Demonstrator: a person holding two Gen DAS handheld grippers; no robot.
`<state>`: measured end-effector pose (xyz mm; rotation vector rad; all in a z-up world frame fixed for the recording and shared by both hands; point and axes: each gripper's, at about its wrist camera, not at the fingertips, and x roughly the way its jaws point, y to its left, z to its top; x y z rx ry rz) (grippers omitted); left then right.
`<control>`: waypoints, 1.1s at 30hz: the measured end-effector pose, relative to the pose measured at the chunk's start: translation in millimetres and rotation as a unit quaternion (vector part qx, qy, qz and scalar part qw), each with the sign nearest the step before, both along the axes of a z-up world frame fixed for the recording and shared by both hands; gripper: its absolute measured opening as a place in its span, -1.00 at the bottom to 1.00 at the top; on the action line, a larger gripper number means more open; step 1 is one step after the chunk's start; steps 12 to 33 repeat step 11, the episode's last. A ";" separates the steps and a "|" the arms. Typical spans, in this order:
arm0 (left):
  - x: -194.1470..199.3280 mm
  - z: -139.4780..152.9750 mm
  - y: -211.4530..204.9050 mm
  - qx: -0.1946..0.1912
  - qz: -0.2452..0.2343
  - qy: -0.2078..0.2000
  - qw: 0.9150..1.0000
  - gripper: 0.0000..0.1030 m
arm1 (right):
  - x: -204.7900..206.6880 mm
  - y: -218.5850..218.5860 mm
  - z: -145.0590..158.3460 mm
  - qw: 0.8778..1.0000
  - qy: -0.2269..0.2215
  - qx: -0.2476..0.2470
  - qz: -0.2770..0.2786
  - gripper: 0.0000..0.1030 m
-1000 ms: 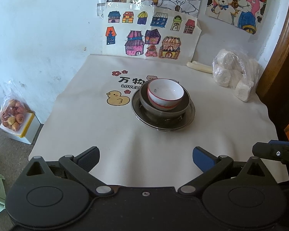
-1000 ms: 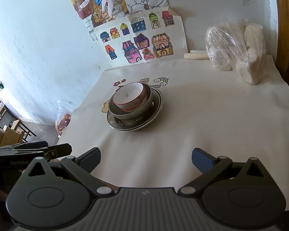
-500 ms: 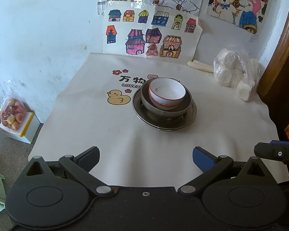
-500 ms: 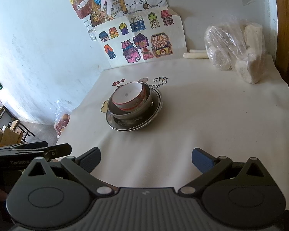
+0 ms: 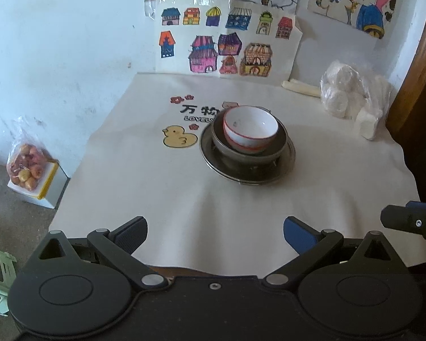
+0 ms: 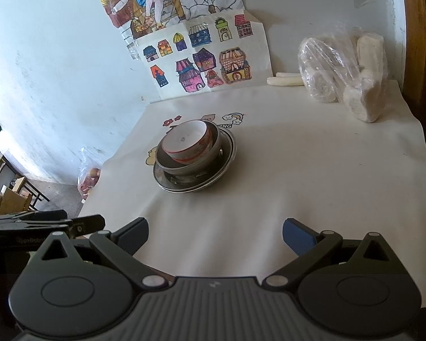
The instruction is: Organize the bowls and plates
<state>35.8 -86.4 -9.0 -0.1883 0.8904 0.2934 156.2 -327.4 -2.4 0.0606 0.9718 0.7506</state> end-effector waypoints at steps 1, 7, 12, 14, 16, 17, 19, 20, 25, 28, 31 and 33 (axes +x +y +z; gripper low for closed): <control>-0.5 0.7 -1.7 0.002 -0.002 -0.002 1.000 0.98 | -0.1 -0.8 -0.1 1.000 0.000 0.000 0.000 0.99; -0.3 4.0 -7.9 0.009 -0.005 -0.011 1.000 0.98 | 2.4 -5.5 -0.8 1.000 0.001 0.001 -0.003 0.99; 2.1 6.7 -11.2 0.014 -0.009 -0.016 1.000 0.98 | 5.1 -10.2 -1.1 1.000 0.001 0.003 -0.007 0.99; 2.1 6.7 -11.2 0.014 -0.009 -0.016 1.000 0.98 | 5.1 -10.2 -1.1 1.000 0.001 0.003 -0.007 0.99; 2.1 6.7 -11.2 0.014 -0.009 -0.016 1.000 0.98 | 5.1 -10.2 -1.1 1.000 0.001 0.003 -0.007 0.99; 2.1 6.7 -11.2 0.014 -0.009 -0.016 1.000 0.98 | 5.1 -10.2 -1.1 1.000 0.001 0.003 -0.007 0.99; 2.1 6.7 -11.2 0.014 -0.009 -0.016 1.000 0.98 | 5.1 -10.2 -1.1 1.000 0.001 0.003 -0.007 0.99; 2.1 6.7 -11.2 0.014 -0.009 -0.016 1.000 0.98 | 5.1 -10.2 -1.1 1.000 0.001 0.003 -0.007 0.99; 2.1 6.7 -11.2 0.014 -0.009 -0.016 1.000 0.98 | 5.1 -10.2 -1.1 1.000 0.001 0.003 -0.007 0.99; 2.1 6.7 -11.2 0.014 -0.009 -0.016 1.000 0.98 | 5.1 -10.2 -1.1 1.000 0.001 0.003 -0.007 0.99; 2.1 6.7 -11.2 0.014 -0.009 -0.016 1.000 0.98 | 5.1 -10.2 -1.1 1.000 0.001 0.003 -0.007 0.99; 2.1 6.7 -11.2 0.014 -0.009 -0.016 1.000 0.98 | 5.1 -10.2 -1.1 1.000 0.001 0.003 -0.007 0.99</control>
